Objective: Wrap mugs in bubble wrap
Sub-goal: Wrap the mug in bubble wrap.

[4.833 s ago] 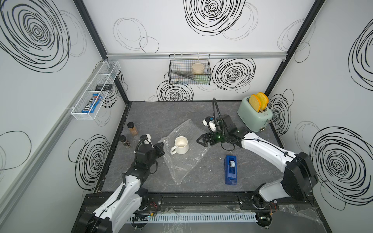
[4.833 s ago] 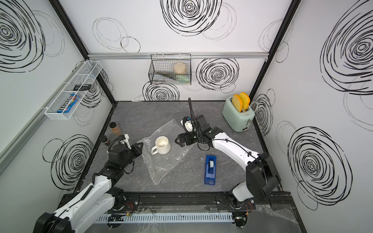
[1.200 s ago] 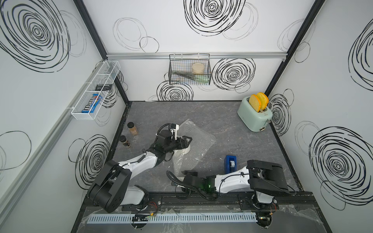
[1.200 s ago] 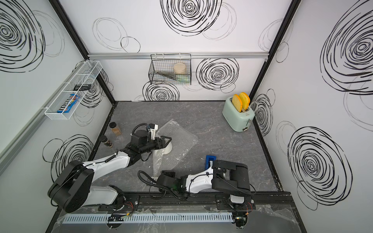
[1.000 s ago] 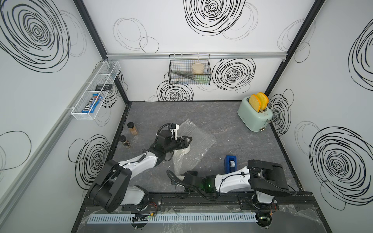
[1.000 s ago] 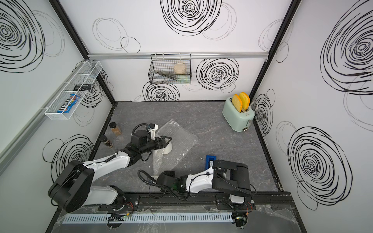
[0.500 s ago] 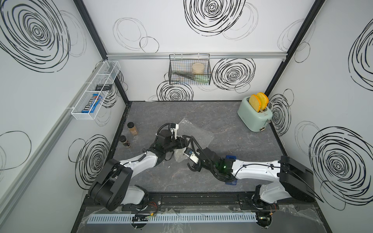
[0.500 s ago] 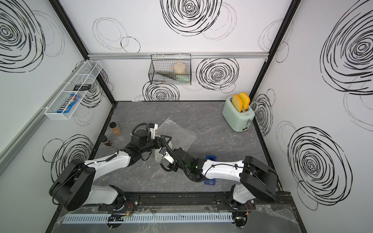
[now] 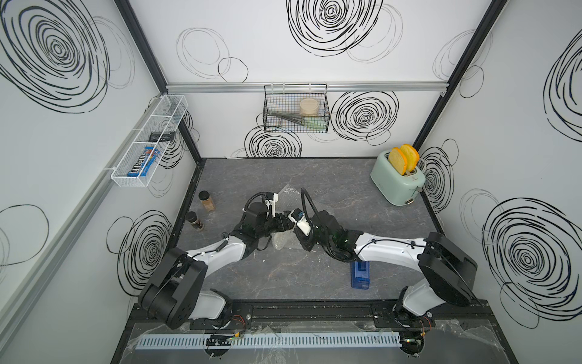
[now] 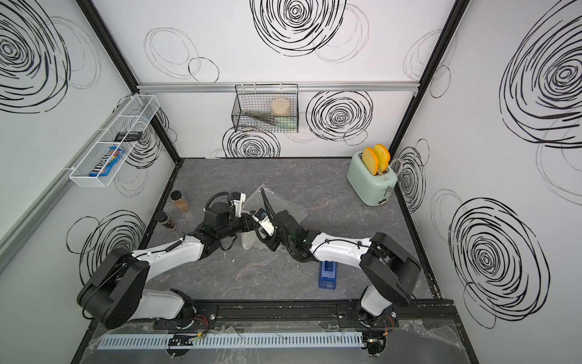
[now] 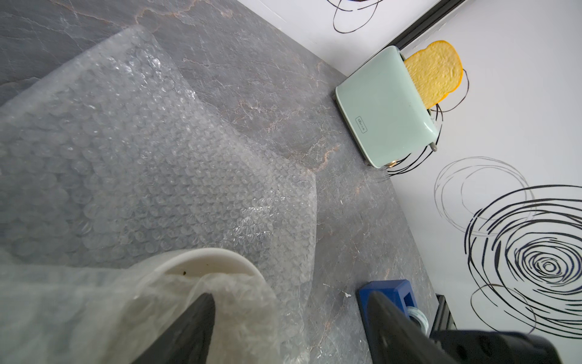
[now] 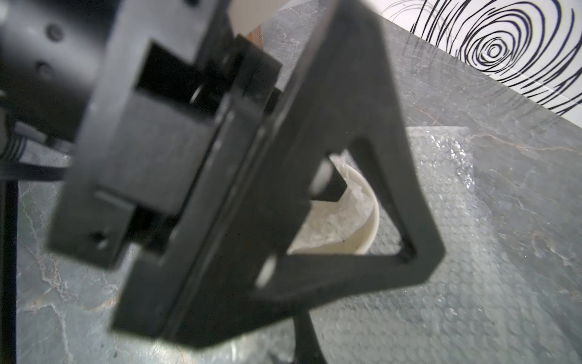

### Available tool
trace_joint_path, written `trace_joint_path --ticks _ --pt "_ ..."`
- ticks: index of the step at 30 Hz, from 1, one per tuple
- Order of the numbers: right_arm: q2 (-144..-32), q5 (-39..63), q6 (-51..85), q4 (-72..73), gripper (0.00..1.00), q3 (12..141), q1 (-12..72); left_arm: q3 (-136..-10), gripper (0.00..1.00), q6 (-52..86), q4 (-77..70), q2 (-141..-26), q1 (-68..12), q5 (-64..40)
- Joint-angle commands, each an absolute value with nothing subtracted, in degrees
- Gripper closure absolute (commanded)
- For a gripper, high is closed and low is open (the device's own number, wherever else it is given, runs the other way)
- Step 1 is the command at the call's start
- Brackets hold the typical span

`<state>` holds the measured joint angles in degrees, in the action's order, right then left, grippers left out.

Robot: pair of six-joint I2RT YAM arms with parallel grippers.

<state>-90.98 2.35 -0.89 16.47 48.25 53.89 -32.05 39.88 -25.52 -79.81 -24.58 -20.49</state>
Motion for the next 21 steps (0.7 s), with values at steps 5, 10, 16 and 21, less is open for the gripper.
trace_joint_path --ticks 5,10,16,21 --pt "-94.2 8.7 2.2 16.2 1.00 51.7 50.1 -29.5 0.19 40.8 -20.4 -82.0 -23.8 -20.1" --pt "-96.4 11.2 3.3 16.6 1.00 53.0 48.7 -29.3 0.20 41.1 -20.9 -82.1 -23.7 -20.6" --pt "-98.0 15.0 5.6 18.3 1.00 53.7 47.0 -28.8 0.19 41.5 -22.0 -82.5 -23.6 -21.1" --pt "-97.1 20.4 9.8 21.7 1.00 52.6 44.7 -28.1 0.19 42.1 -23.4 -82.7 -23.4 -22.2"
